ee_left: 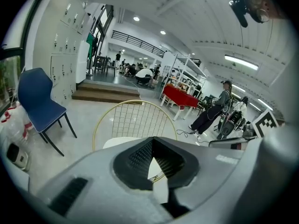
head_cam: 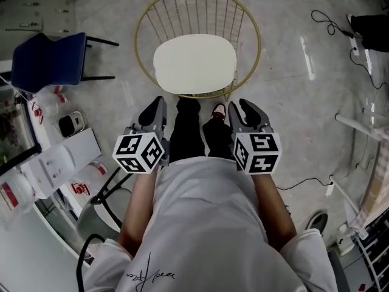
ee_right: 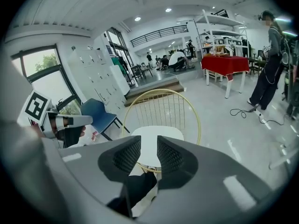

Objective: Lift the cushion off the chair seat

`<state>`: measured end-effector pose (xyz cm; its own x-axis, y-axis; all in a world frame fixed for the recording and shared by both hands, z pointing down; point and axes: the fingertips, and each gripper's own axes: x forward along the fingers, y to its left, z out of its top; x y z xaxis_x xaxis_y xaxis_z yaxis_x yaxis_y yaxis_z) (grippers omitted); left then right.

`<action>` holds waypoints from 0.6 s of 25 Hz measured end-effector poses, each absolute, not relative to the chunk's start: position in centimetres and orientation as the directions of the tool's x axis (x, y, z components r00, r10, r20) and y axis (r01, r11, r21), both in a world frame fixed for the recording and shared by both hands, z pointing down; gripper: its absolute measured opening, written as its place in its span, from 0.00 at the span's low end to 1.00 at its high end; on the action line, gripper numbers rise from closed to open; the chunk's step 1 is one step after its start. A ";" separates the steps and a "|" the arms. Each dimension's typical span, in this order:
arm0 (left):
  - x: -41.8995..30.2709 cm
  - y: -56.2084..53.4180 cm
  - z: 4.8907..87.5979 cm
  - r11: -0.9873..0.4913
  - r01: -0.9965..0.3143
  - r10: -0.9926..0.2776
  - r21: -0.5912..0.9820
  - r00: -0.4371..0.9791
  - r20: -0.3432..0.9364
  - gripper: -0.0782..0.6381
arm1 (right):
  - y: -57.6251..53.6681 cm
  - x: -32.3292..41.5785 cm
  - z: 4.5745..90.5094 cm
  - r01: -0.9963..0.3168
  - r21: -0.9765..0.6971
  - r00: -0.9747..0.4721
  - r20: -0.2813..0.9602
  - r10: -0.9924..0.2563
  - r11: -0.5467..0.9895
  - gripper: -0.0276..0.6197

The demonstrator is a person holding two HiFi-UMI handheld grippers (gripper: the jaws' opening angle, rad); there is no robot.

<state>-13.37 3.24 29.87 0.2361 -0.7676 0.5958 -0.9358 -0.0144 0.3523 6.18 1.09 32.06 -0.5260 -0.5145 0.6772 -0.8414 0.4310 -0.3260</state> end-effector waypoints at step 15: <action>-18.1 -0.6 34.8 -0.087 -0.969 -0.670 0.232 0.229 0.706 0.12 | -1.8 3.3 35.9 -0.877 -0.321 -0.469 0.733 -0.493 0.357 0.24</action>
